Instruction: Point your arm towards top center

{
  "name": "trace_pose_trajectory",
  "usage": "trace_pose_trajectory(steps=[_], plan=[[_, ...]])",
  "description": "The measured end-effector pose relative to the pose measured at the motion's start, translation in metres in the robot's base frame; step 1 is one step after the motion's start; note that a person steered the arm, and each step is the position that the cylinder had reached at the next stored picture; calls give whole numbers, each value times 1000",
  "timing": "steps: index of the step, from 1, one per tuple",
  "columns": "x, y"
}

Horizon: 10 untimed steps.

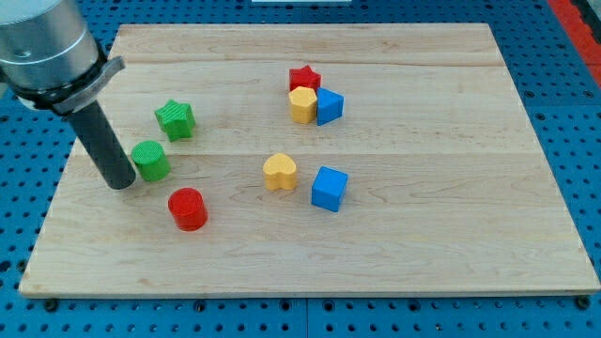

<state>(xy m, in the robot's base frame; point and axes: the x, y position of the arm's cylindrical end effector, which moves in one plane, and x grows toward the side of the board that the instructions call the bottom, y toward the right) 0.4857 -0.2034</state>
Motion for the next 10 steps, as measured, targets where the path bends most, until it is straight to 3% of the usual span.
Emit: trace_pose_trajectory(steps=[3,4,6,7,10], plan=[[-2,-1],[-8,-80],[-175,17],[-236,36],[-279,39]])
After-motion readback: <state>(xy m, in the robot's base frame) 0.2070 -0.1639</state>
